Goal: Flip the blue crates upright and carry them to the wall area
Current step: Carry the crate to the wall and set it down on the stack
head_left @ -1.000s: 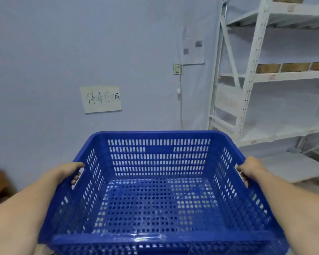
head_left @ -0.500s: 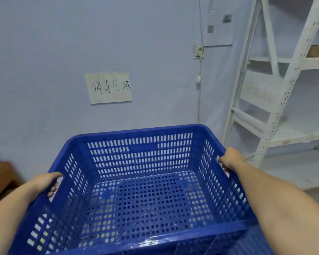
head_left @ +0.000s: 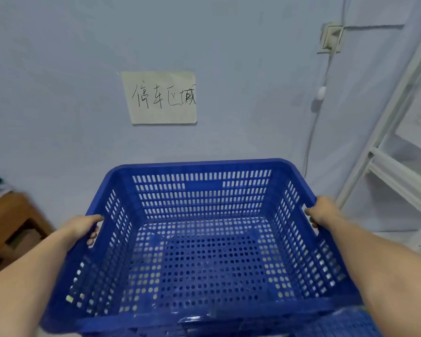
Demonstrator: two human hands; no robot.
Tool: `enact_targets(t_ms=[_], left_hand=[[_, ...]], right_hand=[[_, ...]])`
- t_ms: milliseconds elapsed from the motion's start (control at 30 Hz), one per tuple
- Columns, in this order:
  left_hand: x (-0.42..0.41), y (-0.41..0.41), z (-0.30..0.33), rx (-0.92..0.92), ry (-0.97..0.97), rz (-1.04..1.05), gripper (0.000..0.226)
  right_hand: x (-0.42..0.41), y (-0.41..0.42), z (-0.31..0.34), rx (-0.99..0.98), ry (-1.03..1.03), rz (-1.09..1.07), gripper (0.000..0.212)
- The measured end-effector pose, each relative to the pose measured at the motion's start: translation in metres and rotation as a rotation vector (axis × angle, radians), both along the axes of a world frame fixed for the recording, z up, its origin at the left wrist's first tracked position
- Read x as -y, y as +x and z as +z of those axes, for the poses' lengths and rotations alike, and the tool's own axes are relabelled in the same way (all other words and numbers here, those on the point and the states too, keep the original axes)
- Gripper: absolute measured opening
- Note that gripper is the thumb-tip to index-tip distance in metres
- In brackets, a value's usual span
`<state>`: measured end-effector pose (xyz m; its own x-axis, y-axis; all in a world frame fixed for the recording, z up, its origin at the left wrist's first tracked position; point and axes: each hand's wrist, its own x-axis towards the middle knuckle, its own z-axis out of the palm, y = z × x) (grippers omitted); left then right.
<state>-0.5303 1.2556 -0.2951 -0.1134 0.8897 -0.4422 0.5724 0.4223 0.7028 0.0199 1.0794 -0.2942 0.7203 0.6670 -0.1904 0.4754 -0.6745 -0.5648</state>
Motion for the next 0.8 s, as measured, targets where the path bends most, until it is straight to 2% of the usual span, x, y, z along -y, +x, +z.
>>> enact_targets(t_ms=[200, 333, 500, 600, 800], left_hand=[[-0.074, 0.028, -0.04, 0.023, -0.043, -0.008, 0.04], [-0.123, 0.039, -0.093, 0.04, -0.128, -0.036, 0.049], [-0.167, 0.052, -0.16, 0.09, -0.242, -0.033, 0.047], [-0.184, 0.057, -0.191, 0.102, -0.325, 0.013, 0.043], [-0.211, 0.08, -0.239, 0.096, -0.456, 0.081, 0.036]], right_hand=[[-0.063, 0.023, -0.03, 0.004, -0.086, -0.025, 0.016], [-0.095, 0.023, -0.061, -0.034, -0.154, -0.06, 0.02], [-0.124, 0.016, -0.112, -0.163, -0.252, -0.192, 0.03], [-0.132, 0.017, -0.147, -0.295, -0.223, -0.322, 0.032], [-0.162, 0.039, -0.202, -0.422, -0.292, -0.492, 0.028]])
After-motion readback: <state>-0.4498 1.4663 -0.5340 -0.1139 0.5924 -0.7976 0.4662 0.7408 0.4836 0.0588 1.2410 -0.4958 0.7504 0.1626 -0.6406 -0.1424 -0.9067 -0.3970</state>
